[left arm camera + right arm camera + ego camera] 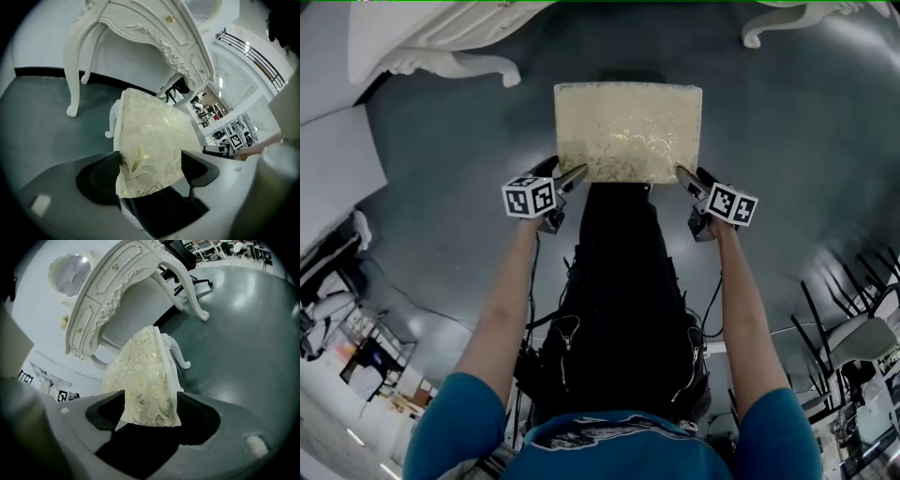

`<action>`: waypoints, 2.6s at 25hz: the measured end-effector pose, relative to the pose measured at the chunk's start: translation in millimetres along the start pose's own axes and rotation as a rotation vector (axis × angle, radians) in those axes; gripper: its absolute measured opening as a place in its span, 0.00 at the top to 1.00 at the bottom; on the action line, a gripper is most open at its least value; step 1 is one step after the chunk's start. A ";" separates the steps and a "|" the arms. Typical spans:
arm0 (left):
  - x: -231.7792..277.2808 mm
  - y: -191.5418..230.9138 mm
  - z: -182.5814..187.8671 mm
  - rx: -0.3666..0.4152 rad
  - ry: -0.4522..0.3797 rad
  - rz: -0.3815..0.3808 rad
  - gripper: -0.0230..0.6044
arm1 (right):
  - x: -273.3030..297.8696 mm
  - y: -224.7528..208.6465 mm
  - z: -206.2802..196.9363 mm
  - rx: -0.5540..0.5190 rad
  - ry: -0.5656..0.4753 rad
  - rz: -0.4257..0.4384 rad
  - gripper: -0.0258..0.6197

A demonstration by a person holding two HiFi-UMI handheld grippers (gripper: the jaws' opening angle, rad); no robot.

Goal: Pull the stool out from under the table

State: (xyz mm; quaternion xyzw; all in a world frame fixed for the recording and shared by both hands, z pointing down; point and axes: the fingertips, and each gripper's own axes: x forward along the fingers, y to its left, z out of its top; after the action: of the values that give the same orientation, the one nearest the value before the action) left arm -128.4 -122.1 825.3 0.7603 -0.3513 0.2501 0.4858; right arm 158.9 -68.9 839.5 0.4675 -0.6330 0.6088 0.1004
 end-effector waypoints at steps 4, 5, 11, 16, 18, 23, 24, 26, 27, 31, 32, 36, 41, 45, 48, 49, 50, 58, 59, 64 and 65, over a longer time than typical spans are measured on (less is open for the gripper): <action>-24.1 -33.4 23.9 0.064 -0.046 -0.024 0.33 | -23.0 30.1 10.4 -0.010 -0.047 0.027 0.44; -30.5 -42.6 29.8 0.076 -0.058 -0.029 0.33 | -29.1 39.6 13.4 -0.034 -0.047 0.037 0.46; -61.9 -101.3 57.3 0.180 -0.043 -0.075 0.43 | -64.0 116.3 33.9 -0.173 -0.046 0.162 0.50; -80.3 -137.4 81.5 0.253 -0.050 -0.097 0.44 | -78.0 168.2 41.2 -0.259 -0.064 0.222 0.54; -88.9 -147.3 88.4 0.238 -0.079 -0.104 0.45 | -78.6 187.1 42.5 -0.290 -0.062 0.243 0.56; -115.9 -167.8 84.1 0.203 -0.115 -0.099 0.49 | -80.3 235.3 48.1 -0.386 -0.062 0.289 0.58; -121.7 -172.7 82.9 0.201 -0.118 -0.099 0.49 | -82.5 245.3 50.4 -0.399 -0.069 0.301 0.58; -133.8 -183.8 80.4 0.203 -0.122 -0.108 0.50 | -88.7 263.6 54.4 -0.420 -0.085 0.318 0.59; -141.1 -189.4 78.4 0.208 -0.124 -0.115 0.50 | -92.4 272.4 54.8 -0.428 -0.095 0.323 0.59; -174.4 -209.4 73.2 0.258 -0.147 -0.149 0.52 | -107.3 303.4 50.8 -0.471 -0.135 0.320 0.60; -183.0 -213.5 72.4 0.269 -0.158 -0.159 0.52 | -111.7 310.7 48.8 -0.487 -0.144 0.314 0.60; -225.2 -216.4 62.8 0.292 -0.196 -0.172 0.52 | -130.7 343.8 28.1 -0.525 -0.180 0.308 0.60; -281.5 -210.8 50.5 0.306 -0.267 -0.166 0.56 | -162.3 384.7 -9.3 -0.542 -0.214 0.297 0.62; -322.9 -206.9 36.3 0.335 -0.313 -0.179 0.57 | -187.2 419.9 -43.0 -0.581 -0.252 0.278 0.59; -352.1 -208.5 30.3 0.364 -0.345 -0.208 0.58 | -200.2 445.7 -64.9 -0.623 -0.283 0.253 0.59; -362.3 -209.8 28.6 0.373 -0.359 -0.217 0.58 | -203.8 454.4 -73.3 -0.640 -0.289 0.252 0.59; -372.4 -211.7 26.3 0.381 -0.372 -0.227 0.59 | -207.8 462.7 -82.3 -0.654 -0.295 0.255 0.59; -432.7 -240.6 3.5 0.461 -0.442 -0.298 0.64 | -242.0 501.8 -131.6 -0.742 -0.358 0.268 0.59; -438.4 -243.7 1.1 0.478 -0.444 -0.298 0.67 | -245.8 505.0 -134.7 -0.748 -0.369 0.267 0.62; -459.5 -259.2 -5.0 0.552 -0.472 -0.286 0.79 | -265.8 515.0 -143.7 -0.769 -0.439 0.252 0.76; -462.3 -263.0 -7.5 0.561 -0.477 -0.291 0.80 | -270.2 516.1 -146.3 -0.772 -0.452 0.249 0.78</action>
State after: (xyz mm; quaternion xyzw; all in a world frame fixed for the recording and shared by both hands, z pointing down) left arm -214.7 93.3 346.6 0.9421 -0.2611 0.0813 0.1941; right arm -127.6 92.4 336.8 0.4373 -0.8707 0.2187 0.0527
